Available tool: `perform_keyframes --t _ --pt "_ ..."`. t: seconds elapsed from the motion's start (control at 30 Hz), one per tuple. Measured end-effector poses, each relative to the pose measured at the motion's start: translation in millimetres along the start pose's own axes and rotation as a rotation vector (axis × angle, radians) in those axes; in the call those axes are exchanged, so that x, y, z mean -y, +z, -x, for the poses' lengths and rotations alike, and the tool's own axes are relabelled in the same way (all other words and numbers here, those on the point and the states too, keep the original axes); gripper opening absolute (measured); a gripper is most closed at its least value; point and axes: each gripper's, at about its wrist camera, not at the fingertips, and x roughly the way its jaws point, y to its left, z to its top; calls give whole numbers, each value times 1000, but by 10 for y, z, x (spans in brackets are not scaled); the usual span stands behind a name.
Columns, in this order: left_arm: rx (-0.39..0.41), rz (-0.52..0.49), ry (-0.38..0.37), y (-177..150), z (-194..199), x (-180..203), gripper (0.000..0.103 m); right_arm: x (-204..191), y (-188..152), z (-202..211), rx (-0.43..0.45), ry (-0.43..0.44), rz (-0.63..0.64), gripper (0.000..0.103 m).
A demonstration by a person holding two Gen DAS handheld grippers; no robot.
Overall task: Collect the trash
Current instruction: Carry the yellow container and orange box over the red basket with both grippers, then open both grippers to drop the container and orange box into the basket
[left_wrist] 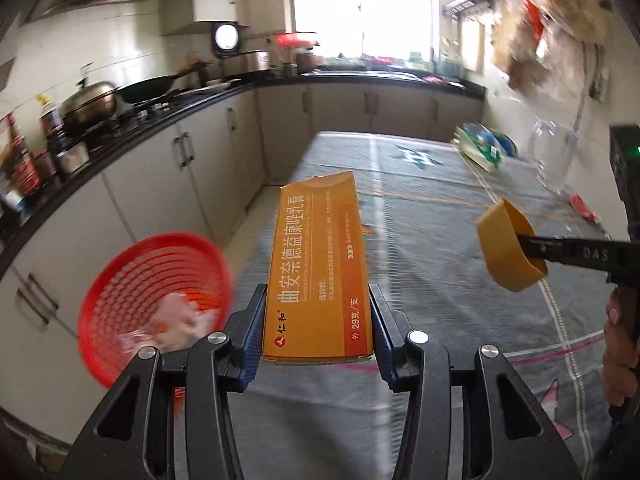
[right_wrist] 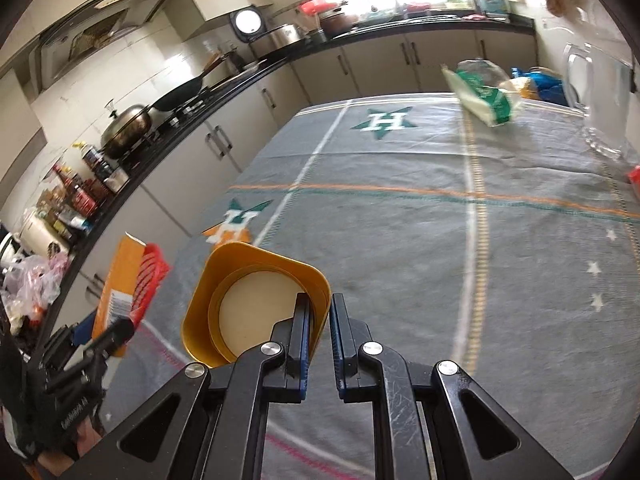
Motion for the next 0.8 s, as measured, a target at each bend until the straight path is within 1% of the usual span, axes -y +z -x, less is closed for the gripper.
perform_keyframes --t 0.17,0.27,0.5,0.63,0.8 --pt "16 68 53 -8 71 -488 46 -406 -2 -118 -27 31 44 11" --pt "17 109 78 -33 83 -767 46 -766 18 -244 -44 47 93 11" --pt "1 206 154 -151 -29 -1439 46 -1506 101 -563 -71 76 181 11" --pt "-17 267 157 -241 -140 -1776 46 -1916 134 -778 -88 89 227 11" --pt "-42 296 158 -283 -294 -1960 46 -2250 179 -1113 -124 110 242 11"
